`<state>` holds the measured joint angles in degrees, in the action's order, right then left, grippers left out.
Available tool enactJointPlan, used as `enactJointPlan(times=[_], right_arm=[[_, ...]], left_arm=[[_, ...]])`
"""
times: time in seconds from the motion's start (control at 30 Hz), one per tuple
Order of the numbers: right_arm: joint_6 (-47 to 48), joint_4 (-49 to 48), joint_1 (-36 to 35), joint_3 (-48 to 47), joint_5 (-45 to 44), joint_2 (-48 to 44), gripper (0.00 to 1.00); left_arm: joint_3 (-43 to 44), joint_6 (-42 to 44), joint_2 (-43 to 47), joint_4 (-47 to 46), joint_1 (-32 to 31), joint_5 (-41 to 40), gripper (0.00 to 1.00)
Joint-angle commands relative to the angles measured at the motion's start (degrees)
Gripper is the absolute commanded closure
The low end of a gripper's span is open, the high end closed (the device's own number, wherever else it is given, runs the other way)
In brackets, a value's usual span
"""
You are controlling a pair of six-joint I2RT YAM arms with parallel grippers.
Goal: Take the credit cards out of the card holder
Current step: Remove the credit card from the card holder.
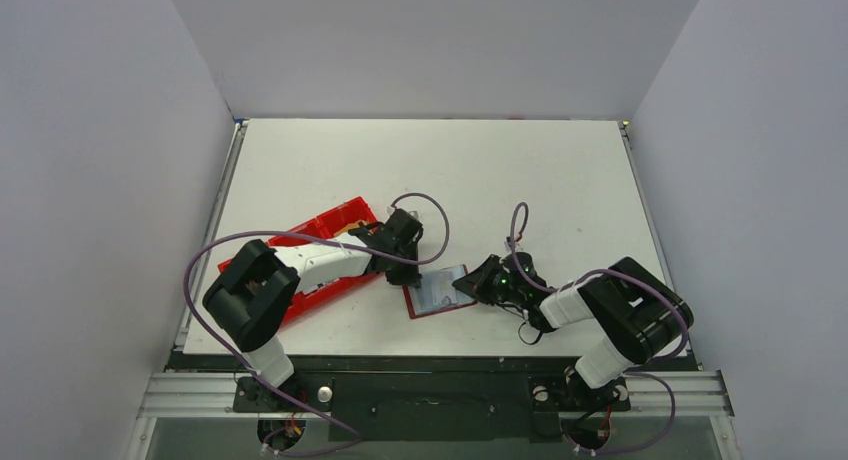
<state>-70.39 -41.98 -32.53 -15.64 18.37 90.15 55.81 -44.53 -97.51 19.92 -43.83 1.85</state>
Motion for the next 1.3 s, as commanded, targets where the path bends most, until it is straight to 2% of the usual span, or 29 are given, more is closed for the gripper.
enactJointPlan(times=[0.0,0.4,0.77,0.9,1.03,1.17,1.27], right_arm=[[3.09,3.11,0.88,0.24,-2.70,-2.23,1.00],[6.14,10.80,2.46,-0.58,-2.98,-8.82,1.00],[7.02,14.84,3.18,-2.03,-2.09,-12.63,1.00],[6.78,15.08,3.24,-2.70,-1.62,-13.05,1.00],[5.80,14.25,3.17,-3.11,-0.41,-12.97,1.00],[4.38,13.28,3.25,-3.70,0.70,-12.48,1.00],[3.49,12.15,3.30,-4.01,1.66,-12.18,1.00]], left_arm=[[-1.13,1.90,-3.23,5.17,0.21,-4.41,1.00],[0.02,2.70,-1.86,5.03,0.23,-4.05,1.00],[4.89,4.26,0.26,6.68,0.24,-2.93,1.00],[6.76,4.93,1.72,7.43,0.09,-2.25,0.91],[8.01,5.36,4.00,7.99,0.08,-1.86,0.77],[8.65,5.34,5.25,7.65,0.14,1.79,0.64],[8.05,4.39,5.55,6.07,0.63,5.85,0.58]])
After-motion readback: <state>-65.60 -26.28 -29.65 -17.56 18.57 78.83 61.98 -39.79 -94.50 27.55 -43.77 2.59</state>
